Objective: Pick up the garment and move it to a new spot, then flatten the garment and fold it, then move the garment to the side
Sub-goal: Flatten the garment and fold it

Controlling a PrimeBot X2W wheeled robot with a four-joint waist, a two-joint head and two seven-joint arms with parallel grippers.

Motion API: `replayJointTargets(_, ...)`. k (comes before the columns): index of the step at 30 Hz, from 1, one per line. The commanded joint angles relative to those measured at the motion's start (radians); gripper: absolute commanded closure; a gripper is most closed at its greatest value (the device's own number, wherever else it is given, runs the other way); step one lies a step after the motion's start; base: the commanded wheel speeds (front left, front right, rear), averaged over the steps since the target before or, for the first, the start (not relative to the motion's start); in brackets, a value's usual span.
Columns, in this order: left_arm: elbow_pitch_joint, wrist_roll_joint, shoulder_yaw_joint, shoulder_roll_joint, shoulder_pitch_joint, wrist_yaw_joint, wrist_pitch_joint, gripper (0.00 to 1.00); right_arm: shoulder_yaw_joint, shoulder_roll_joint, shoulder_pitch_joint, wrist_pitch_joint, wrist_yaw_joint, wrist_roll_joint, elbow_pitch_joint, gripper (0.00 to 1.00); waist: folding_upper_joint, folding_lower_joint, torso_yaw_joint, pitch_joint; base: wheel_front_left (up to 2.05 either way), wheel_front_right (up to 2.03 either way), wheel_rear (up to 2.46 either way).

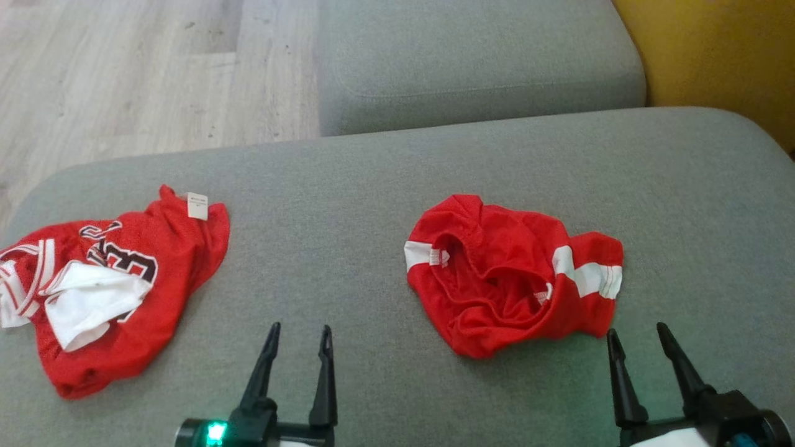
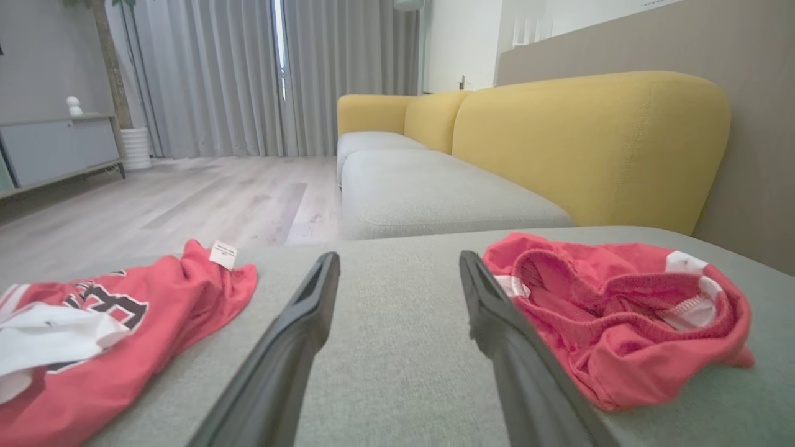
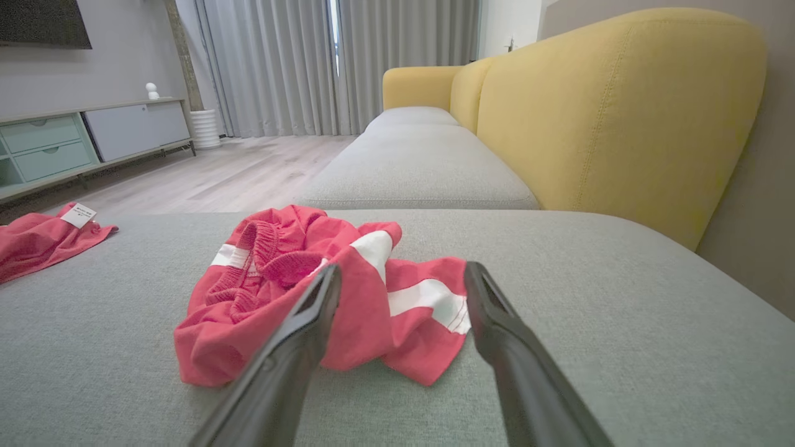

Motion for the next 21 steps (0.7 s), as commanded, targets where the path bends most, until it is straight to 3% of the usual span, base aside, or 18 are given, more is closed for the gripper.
replayJointTargets(1, -0.016, -0.018, 0.010, -0.010, -0.070, -0.009, -0.009, 0.00, 0.032, -0.007, -0.050, -0.004, 0.007, -0.001, -0.034, 0.00, 0.0000, 0.0000, -0.014, 0.013, 0.00, 0.00, 0.00)
replayJointTargets(5, 0.040, -0.082, -0.087, -0.010, -0.160, -0.037, -0.010, 0.00, 0.050, -0.015, -0.057, -0.004, 0.007, -0.004, -0.033, 0.00, 0.0000, 0.0000, -0.054, 0.042, 0.00, 0.00, 0.00)
replayJointTargets(13, 0.152, -0.261, -0.378, -0.010, -0.428, -0.097, 0.059, 0.00, 0.081, -0.031, -0.099, -0.004, 0.007, 0.004, -0.045, 0.00, 0.0000, 0.0000, -0.181, 0.136, 0.00, 0.00, 0.00)
replayJointTargets(17, 0.193, -0.315, -0.463, -0.010, -0.522, -0.092, 0.086, 0.00, 0.091, -0.031, -0.122, -0.004, 0.007, 0.008, -0.048, 0.00, 0.0000, 0.0000, -0.235, 0.174, 0.00, 0.00, 0.00)
replayJointTargets(21, 0.283, -0.373, -0.559, -0.010, -0.631, -0.046, 0.112, 0.00, 0.104, -0.027, -0.146, -0.004, 0.007, 0.018, -0.045, 0.00, 0.0000, 0.0000, -0.310, 0.218, 0.00, 0.00, 0.00)
